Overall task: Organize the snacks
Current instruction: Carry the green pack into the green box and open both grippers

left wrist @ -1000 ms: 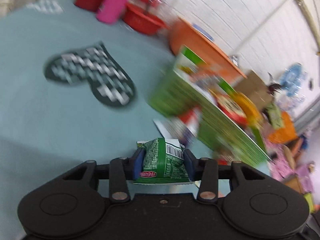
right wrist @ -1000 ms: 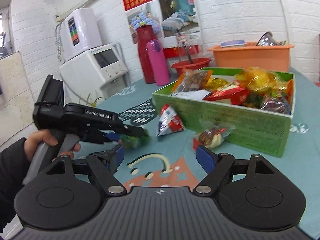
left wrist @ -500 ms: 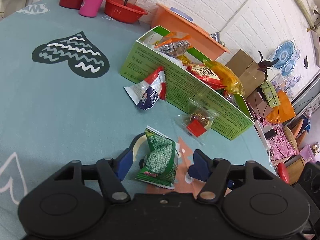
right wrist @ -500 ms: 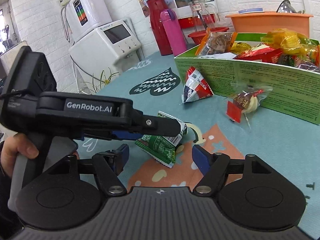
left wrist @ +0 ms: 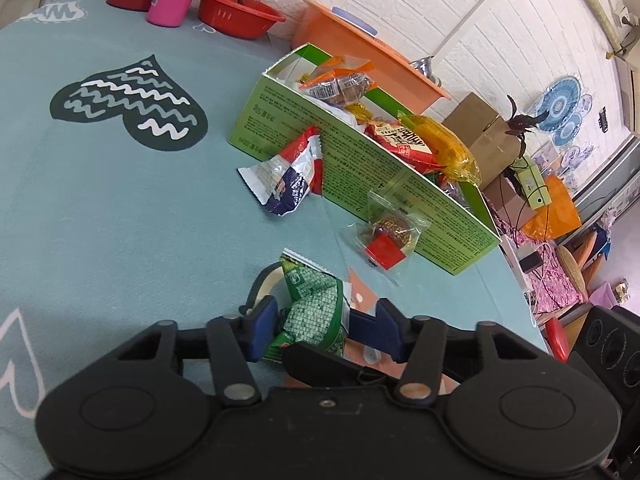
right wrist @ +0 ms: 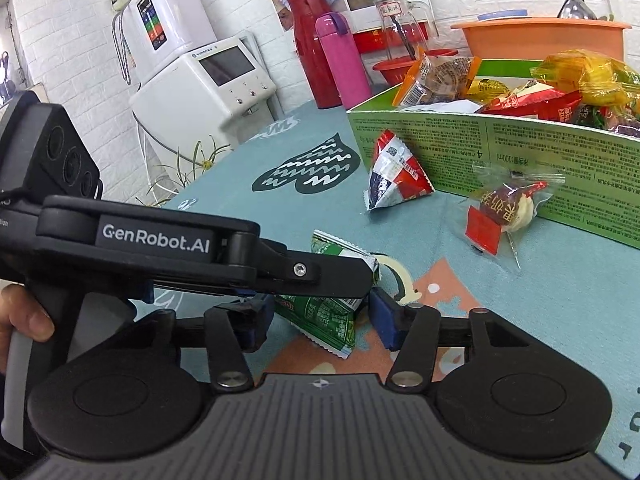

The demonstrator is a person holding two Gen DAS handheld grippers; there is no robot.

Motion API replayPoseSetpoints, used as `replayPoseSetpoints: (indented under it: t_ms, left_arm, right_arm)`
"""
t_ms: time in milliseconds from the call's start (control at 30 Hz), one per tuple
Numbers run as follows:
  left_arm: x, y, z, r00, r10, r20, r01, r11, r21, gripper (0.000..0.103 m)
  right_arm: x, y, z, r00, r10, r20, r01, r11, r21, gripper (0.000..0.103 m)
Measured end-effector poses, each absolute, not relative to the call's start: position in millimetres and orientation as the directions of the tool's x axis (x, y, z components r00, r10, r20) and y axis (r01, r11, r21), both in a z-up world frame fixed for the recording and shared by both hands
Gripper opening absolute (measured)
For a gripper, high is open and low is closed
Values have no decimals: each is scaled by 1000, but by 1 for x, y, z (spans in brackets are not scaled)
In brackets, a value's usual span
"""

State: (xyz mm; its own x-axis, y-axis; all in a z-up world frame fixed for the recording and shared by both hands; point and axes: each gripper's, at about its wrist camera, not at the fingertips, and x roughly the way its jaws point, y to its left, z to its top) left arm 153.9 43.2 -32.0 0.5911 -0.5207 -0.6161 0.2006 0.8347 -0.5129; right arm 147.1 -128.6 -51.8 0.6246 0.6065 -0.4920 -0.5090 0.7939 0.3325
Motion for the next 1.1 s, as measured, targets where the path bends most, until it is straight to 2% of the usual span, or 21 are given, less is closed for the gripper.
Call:
replayPoseSetpoints:
  t_ms: [33, 67, 233, 533, 833, 1100]
  left_arm:
    - [154, 43, -32, 597, -510, -619, 198, 842, -502, 35]
    - [154, 43, -33, 603, -499, -623, 195, 849, -491, 24]
    - [148, 42, -31, 613, -490, -619, 207, 856, -473, 25]
    - [147, 31, -9, 645, -494, -584, 258, 859, -442, 25]
    - [169, 16, 38, 698, -539, -472, 366, 835, -411, 25]
    - [228, -9, 52, 690, -619, -376, 434, 769, -470, 25]
  right_arm:
    - [147, -128, -52, 628, 604, -490, -510, 795, 327, 83]
    - [147, -128, -51, 631, 604, -488, -510, 796, 326, 79]
    - [145, -131, -50, 628, 608, -486, -514, 793, 327, 74]
    - [141, -139, -35, 670, 602, -435, -519, 798, 306, 74]
    - [155, -155, 5, 759, 574, -307, -526, 818, 231, 74]
    - [195, -176, 21, 847, 487, -214, -455, 872, 181, 74]
